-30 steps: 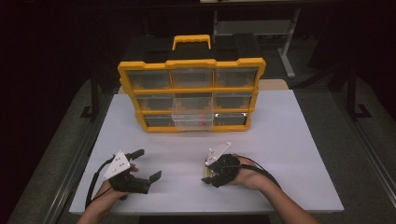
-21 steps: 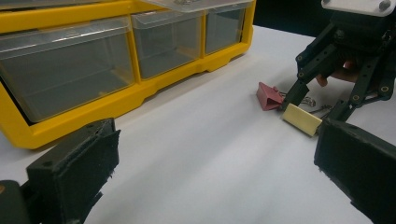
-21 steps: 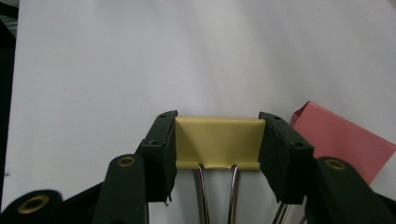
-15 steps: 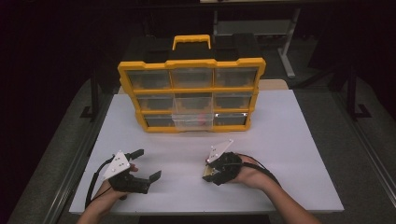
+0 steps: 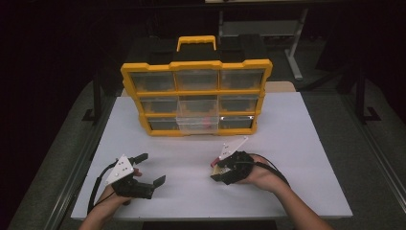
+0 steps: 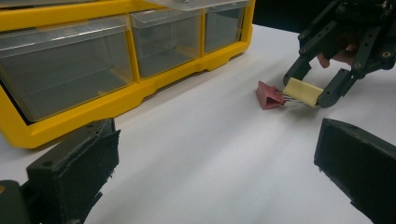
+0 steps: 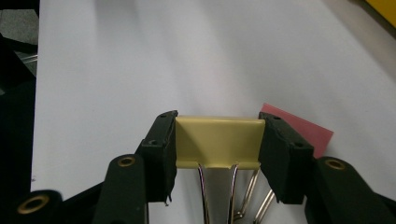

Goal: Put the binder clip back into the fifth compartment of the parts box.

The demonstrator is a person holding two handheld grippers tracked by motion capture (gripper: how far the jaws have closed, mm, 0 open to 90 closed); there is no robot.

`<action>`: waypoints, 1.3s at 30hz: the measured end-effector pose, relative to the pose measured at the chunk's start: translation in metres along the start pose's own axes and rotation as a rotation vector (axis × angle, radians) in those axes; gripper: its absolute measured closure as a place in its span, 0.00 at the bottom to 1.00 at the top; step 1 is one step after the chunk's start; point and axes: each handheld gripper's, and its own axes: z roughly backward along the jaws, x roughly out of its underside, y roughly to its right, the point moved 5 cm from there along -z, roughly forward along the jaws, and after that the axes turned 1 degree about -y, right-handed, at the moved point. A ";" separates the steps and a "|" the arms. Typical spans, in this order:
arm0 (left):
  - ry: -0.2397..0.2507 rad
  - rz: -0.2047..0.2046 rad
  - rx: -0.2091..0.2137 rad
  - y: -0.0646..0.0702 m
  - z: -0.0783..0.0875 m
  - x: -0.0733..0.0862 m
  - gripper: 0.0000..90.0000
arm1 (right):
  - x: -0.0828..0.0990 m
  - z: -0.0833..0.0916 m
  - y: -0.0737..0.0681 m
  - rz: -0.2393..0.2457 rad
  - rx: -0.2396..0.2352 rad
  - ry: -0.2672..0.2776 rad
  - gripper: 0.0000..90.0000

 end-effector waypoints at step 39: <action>-0.001 0.002 0.004 0.001 -0.001 0.000 0.00 | -0.001 0.044 0.028 -0.109 0.049 0.054 0.54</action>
